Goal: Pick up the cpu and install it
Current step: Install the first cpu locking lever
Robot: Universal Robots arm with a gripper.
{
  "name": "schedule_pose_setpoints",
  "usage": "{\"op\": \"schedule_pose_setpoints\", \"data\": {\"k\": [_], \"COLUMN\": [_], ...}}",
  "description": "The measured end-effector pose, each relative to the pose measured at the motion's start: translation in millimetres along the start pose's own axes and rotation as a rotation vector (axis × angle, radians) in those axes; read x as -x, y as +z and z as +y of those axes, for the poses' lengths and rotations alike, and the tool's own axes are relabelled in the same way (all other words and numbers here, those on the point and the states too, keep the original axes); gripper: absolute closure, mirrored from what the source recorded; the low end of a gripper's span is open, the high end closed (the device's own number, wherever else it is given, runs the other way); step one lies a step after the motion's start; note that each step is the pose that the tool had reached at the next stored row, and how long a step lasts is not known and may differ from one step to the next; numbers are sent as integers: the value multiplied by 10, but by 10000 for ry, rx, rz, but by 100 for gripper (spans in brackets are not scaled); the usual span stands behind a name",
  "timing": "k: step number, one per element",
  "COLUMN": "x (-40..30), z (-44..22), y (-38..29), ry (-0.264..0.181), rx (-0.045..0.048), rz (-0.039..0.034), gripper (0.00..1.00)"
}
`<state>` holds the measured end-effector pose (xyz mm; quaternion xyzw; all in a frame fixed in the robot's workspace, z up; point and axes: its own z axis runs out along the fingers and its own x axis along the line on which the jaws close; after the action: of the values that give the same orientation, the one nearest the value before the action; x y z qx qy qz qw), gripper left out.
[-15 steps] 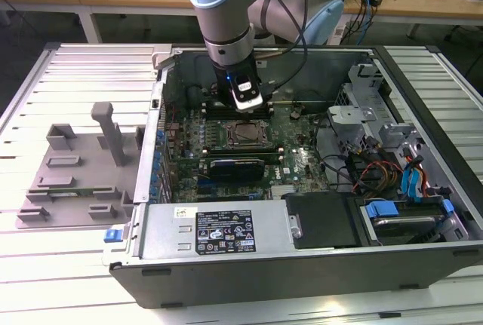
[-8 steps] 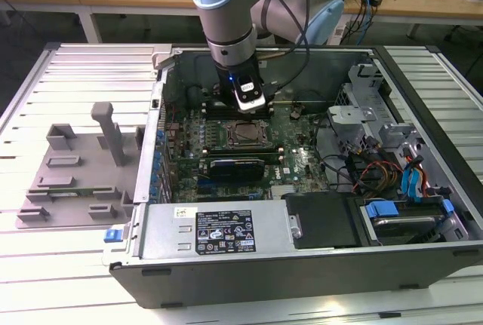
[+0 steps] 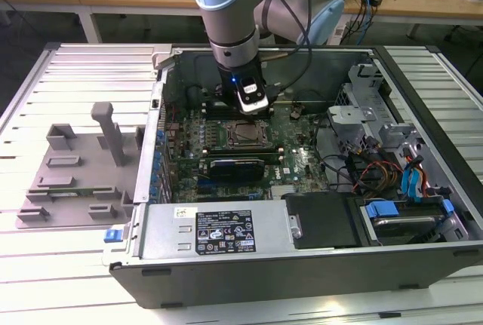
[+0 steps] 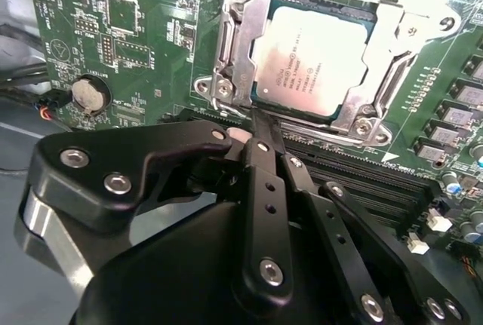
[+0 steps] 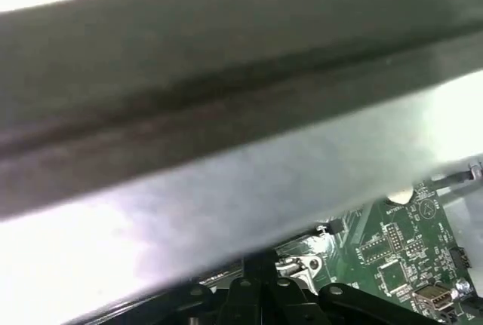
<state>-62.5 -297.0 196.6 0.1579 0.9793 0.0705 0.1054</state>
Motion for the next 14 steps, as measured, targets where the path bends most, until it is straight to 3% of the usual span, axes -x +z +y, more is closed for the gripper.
{"op": "schedule_pose_setpoints", "data": {"k": [2, 5, 7, 9, 12, 14], "x": [16, 18, 22, 39, 54, 57], "z": [-13, -14, -11, 4, 19, 18], "y": [0, -4, -18, -110, -190, -199], "ry": [8, 45, 45, 44, 44, 38], "rx": [24, 177, 185, 177, 177, 157], "rz": [10, 57, 52, 57, 57, 49], "gripper": [89, 89, 89, 89, 89, 89]}}
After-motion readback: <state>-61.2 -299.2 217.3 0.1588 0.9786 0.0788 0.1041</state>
